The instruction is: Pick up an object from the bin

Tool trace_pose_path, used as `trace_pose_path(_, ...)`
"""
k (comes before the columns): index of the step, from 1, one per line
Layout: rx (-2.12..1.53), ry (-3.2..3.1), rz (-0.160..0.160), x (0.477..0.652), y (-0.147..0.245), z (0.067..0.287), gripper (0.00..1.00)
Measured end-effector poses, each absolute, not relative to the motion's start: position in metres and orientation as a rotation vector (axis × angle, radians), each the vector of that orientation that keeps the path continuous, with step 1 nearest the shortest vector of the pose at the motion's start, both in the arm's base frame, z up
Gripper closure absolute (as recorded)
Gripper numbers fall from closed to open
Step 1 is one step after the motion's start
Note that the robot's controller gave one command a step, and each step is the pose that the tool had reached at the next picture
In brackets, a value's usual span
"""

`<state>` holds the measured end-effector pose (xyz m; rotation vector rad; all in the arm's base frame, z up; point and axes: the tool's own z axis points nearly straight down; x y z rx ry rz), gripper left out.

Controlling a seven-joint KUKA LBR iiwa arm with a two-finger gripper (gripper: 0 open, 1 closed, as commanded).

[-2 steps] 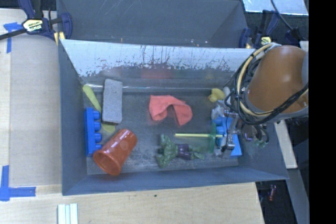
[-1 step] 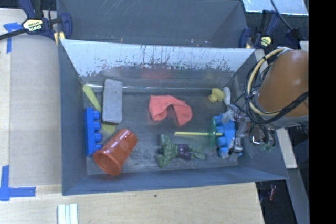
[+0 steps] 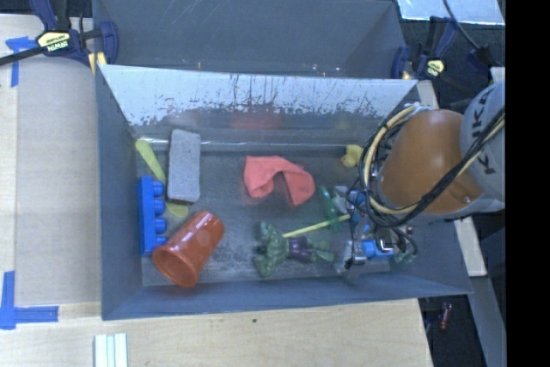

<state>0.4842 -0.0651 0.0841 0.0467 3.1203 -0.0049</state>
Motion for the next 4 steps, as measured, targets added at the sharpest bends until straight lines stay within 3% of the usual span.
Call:
trace_pose_path(1, 0.127, 3.129, -0.005, 0.486, -0.045, 0.071, 1.00)
trace_pose_path(2, 0.126, 3.129, -0.005, 0.486, -0.045, 0.071, 1.00)
trace_pose_path(4, 0.125, 3.128, -0.004, 0.486, -0.045, 0.137, 1.00)
